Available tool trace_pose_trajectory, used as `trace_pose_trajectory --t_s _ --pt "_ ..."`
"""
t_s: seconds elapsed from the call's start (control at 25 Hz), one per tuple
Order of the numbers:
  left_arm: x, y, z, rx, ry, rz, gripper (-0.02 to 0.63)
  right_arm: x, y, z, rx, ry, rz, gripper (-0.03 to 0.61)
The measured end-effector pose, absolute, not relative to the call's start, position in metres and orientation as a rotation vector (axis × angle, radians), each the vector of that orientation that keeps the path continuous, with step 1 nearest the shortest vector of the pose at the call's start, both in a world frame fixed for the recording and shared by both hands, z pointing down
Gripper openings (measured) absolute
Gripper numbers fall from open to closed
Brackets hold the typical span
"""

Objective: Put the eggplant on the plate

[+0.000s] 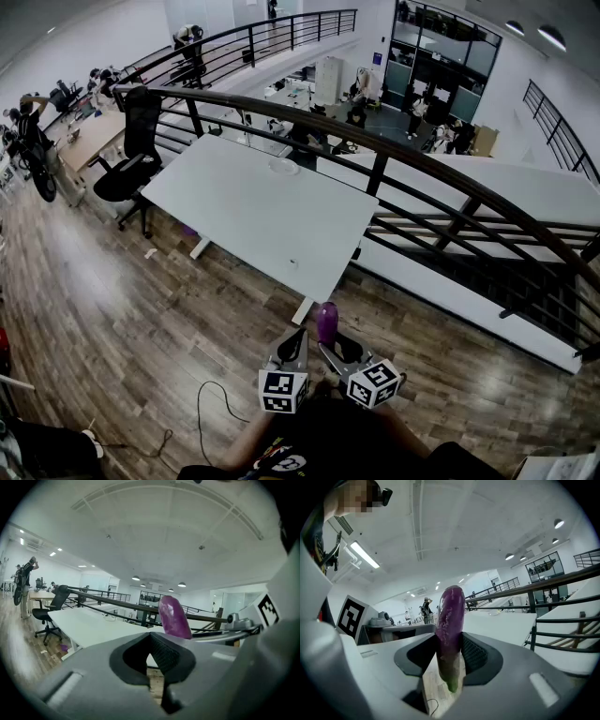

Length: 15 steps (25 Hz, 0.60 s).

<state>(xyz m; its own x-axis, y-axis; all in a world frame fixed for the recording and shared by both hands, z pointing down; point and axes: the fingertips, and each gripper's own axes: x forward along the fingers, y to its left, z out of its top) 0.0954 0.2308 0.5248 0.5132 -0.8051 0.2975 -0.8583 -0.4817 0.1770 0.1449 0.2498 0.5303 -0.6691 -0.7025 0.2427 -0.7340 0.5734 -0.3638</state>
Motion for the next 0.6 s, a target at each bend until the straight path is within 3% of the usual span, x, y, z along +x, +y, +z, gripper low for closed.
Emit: trace_pose_trajectory --t_s 0.6 --pt "0.0849 0.2322 0.5258 2.454 -1.387 0.242 0.005 0.1346 0.2522 0.5299 1.256 -2.728 0.675 0.171"
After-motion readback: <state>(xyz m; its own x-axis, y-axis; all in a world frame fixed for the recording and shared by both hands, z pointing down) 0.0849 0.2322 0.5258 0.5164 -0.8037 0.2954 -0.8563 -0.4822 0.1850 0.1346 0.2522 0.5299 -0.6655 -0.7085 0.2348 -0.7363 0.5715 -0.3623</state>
